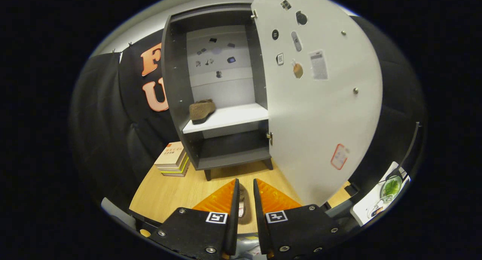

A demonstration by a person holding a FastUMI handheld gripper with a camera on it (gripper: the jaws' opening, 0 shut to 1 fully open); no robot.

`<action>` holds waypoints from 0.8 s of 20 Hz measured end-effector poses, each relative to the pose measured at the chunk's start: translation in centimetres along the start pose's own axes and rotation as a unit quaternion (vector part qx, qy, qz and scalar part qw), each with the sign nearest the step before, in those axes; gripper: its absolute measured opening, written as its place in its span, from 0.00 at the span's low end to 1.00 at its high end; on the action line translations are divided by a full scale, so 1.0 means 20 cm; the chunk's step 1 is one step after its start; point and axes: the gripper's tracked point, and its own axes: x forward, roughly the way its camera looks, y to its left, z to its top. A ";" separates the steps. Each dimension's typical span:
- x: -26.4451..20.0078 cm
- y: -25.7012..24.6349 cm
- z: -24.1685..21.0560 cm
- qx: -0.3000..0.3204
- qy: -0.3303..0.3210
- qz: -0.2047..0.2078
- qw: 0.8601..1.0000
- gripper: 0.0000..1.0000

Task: Open the shoe cabinet door, grab the shoes and put them into the shoe cabinet, then close the shoe cabinet door.

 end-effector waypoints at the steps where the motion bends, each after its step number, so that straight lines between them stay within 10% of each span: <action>1: 0.04 0.03 -0.05 0.002 0.013 0.008 1.000 0.23; 16: 0.73 0.28 -0.85 0.011 0.189 0.078 0.979 0.24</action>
